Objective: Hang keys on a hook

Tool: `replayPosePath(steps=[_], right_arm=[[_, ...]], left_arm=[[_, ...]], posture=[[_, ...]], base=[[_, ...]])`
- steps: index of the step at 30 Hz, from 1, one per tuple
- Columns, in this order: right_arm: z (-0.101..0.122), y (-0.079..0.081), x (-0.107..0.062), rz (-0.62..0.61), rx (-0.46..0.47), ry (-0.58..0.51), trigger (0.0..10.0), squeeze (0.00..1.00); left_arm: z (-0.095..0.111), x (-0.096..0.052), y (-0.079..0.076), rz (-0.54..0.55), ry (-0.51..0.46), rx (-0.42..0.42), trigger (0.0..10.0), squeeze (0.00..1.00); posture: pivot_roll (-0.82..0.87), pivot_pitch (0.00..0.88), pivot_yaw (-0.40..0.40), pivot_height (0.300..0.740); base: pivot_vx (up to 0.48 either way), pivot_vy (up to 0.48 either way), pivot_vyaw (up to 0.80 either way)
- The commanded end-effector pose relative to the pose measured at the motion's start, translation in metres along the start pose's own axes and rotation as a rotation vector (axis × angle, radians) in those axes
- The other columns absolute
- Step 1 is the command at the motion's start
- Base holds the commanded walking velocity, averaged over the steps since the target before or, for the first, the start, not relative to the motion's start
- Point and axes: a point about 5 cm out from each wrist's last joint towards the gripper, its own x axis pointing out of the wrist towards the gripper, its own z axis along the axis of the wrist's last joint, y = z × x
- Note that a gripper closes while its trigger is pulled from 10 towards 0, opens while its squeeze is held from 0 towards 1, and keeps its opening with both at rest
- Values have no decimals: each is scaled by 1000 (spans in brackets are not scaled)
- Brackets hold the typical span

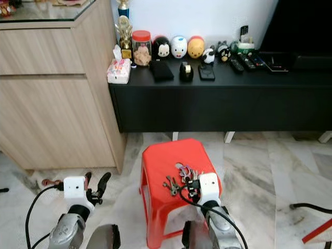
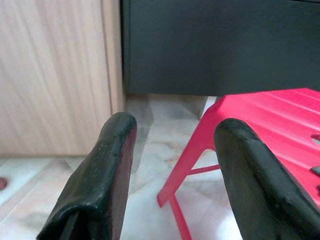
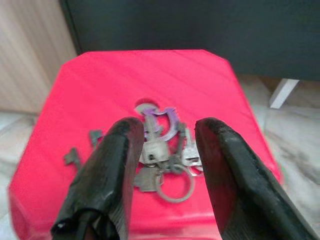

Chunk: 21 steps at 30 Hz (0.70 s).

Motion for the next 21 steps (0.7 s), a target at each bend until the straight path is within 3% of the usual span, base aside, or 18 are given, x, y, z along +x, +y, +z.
replayPosePath(steps=[1,16,21], right_arm=[[4,-4,1,-6,-9,-9,10000,0],[2,1,1,21,-12,-2,10000,0],[2,-2,-1,25,-15,2,10000,0]], left_arm=[[-3,0,-2,-4,14,4,10000,0],[-4,0,-1,1,11,9,10000,0],[-4,0,-1,0,14,5,10000,0]], posture=[[-20,0,-49,596],[-22,0,-51,596],[-22,0,-51,596]], base=[[251,0,0],[304,0,146],[0,0,0]])
